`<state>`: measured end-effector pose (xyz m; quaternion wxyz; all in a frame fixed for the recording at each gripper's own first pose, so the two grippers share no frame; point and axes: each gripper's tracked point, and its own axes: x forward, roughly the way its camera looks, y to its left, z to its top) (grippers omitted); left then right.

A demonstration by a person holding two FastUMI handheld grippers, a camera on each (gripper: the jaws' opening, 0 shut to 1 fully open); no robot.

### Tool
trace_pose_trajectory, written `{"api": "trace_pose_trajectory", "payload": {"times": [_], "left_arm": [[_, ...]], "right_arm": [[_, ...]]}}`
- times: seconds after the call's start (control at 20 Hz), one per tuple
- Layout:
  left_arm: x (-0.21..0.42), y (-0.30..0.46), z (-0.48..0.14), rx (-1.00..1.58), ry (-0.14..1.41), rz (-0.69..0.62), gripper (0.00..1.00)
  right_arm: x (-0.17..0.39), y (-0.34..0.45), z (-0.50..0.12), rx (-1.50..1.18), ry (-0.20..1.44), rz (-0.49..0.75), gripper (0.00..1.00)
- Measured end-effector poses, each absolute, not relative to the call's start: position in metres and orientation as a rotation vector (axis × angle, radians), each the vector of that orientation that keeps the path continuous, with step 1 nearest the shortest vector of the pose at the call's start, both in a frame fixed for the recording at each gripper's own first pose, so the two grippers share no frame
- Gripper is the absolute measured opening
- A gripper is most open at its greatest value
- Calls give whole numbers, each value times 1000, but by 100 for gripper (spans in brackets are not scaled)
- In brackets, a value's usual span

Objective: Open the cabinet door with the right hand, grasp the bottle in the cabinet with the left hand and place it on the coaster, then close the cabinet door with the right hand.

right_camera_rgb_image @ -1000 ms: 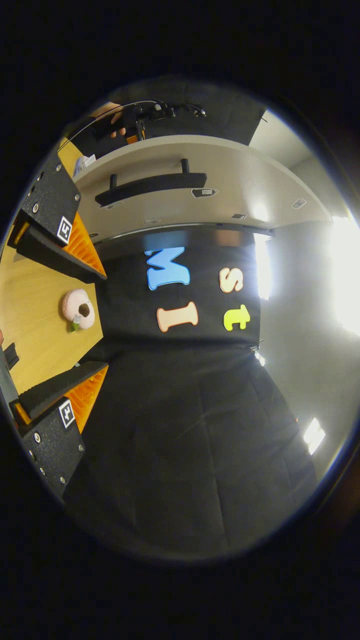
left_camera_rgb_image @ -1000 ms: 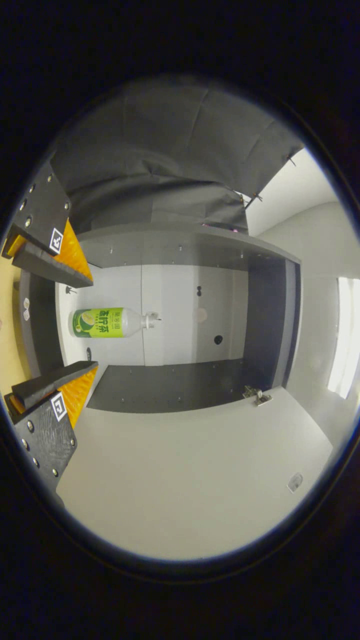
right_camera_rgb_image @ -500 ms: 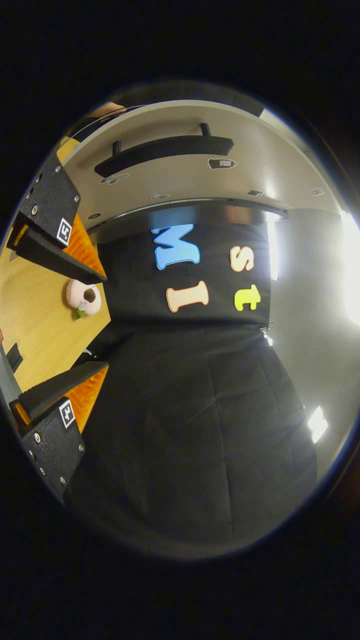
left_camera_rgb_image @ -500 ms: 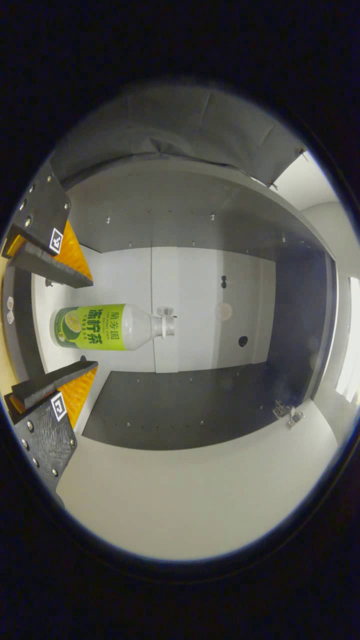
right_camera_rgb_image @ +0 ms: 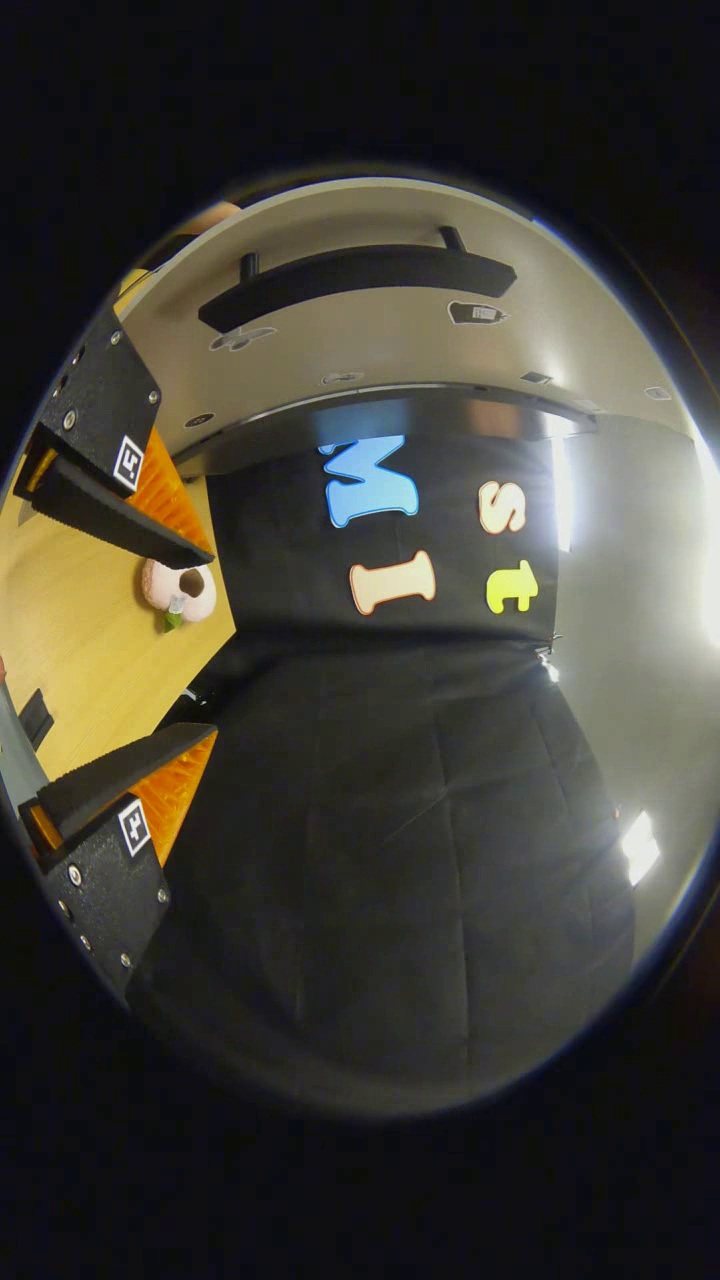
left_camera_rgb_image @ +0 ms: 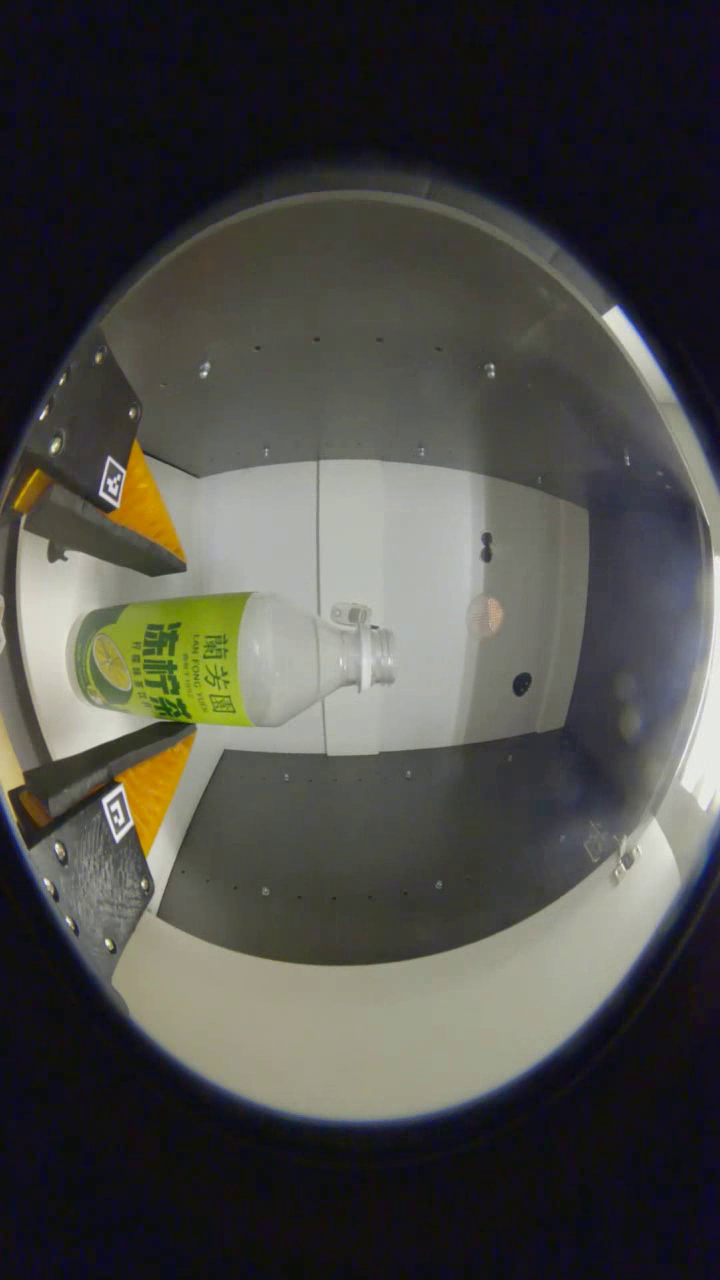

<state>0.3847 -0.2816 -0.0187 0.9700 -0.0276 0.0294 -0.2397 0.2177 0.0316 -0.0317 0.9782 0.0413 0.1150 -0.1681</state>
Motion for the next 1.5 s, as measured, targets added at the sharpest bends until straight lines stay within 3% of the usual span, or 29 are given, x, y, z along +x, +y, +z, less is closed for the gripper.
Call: {"api": "trace_pose_trajectory", "payload": {"times": [0.1,0.15,0.2,0.35,0.45,0.65,0.9,1.0,1.5], "left_arm": [[382,-281,-18,-54,63,-487,66],[382,-280,-17,-61,65,-482,63],[378,-278,-15,-72,67,-481,67],[368,-265,-8,-87,56,-448,67],[353,-256,-1,-84,48,-433,63],[321,-232,8,-75,33,-390,63],[275,-199,17,-59,8,-335,71],[258,-185,16,-54,8,-312,63],[165,-126,-11,-72,7,-221,63]], "right_arm": [[220,35,-32,86,232,-321,96],[221,35,-33,84,233,-312,96],[220,34,-33,80,231,-306,96],[218,35,-27,74,213,-280,95],[216,33,-26,73,211,-255,95],[211,30,-26,83,218,-206,95],[204,34,-26,90,225,-135,96],[201,37,-25,89,225,-106,96],[184,50,-23,92,210,-6,95]]}}
